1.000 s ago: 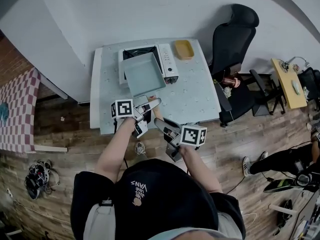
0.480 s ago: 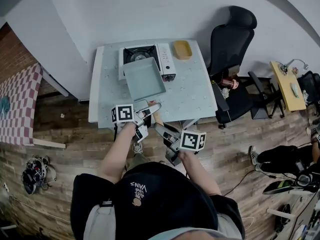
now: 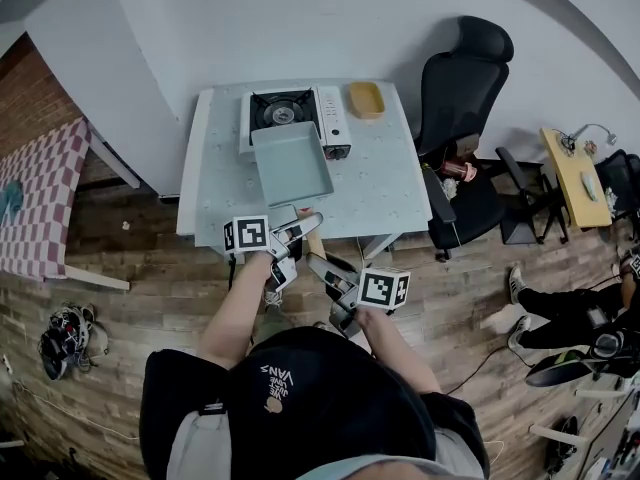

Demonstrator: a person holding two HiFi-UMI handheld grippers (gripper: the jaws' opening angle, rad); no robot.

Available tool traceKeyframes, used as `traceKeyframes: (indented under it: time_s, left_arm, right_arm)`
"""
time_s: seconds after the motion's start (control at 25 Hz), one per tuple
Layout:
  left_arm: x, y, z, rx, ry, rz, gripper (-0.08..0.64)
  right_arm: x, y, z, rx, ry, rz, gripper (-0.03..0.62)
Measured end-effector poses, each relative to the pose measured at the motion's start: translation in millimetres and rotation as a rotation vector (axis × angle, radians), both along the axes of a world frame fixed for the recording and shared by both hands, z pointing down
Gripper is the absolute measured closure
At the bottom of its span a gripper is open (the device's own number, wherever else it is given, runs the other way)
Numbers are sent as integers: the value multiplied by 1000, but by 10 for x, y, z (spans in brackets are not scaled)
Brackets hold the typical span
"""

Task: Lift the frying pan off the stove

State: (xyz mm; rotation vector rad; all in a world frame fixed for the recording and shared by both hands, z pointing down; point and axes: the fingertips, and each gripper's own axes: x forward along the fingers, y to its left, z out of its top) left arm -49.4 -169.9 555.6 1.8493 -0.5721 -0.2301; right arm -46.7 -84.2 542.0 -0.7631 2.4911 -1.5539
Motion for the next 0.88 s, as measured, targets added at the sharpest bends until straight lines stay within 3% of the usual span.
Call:
traceKeyframes:
  time_s: [0.88]
  left_arm:
    - [181,877,261,8,-26,-48,339]
  right_arm:
    - [123,907,247,-10,-16,-51,433]
